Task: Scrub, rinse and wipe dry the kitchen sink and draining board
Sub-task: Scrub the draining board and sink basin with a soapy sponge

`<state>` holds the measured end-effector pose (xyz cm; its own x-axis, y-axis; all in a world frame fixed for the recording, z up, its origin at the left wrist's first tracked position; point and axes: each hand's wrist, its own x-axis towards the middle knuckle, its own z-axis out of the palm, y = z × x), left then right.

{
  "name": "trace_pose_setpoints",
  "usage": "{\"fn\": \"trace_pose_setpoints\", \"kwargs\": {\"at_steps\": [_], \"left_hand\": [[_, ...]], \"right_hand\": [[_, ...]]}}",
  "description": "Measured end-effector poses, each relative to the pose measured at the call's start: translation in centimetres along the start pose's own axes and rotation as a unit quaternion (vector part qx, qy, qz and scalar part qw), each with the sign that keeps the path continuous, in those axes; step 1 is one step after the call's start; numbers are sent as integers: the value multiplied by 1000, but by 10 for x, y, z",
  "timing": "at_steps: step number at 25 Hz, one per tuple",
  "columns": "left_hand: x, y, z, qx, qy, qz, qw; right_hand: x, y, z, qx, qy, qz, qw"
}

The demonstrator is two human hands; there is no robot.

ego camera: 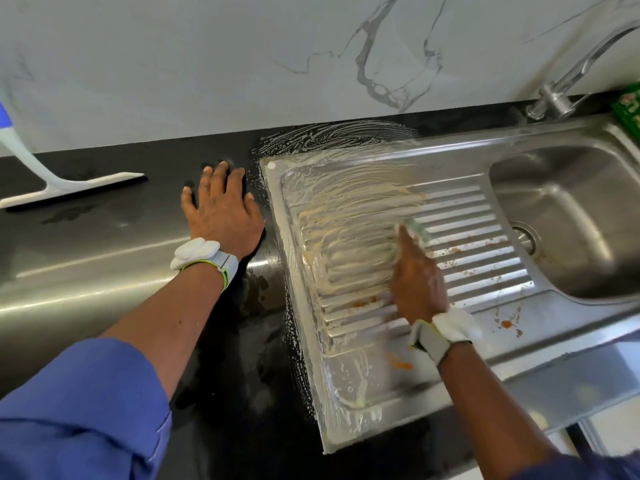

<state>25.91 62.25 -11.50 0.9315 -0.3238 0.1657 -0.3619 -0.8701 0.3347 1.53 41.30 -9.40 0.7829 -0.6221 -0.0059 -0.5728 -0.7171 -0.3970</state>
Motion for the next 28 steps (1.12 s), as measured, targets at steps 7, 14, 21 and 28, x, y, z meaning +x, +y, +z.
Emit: {"fn": "trace_pose_setpoints", "kwargs": {"at_steps": [7,14,21,28], "left_hand": [[0,-2,-1,2,-4,-1,1000],[-2,0,1,5,1,-6,1000],[0,1,0,-2,2,-7,1000],[-1,1,-2,-16,3,6,1000]], "right_hand": [[-23,-43,12,87,-55,-198,975],[-23,-44,13,-39,-14,-330,943],[-33,5,-1,-113,-10,-209,971],[-115,-25,9,-103,-92,-253,958]]}}
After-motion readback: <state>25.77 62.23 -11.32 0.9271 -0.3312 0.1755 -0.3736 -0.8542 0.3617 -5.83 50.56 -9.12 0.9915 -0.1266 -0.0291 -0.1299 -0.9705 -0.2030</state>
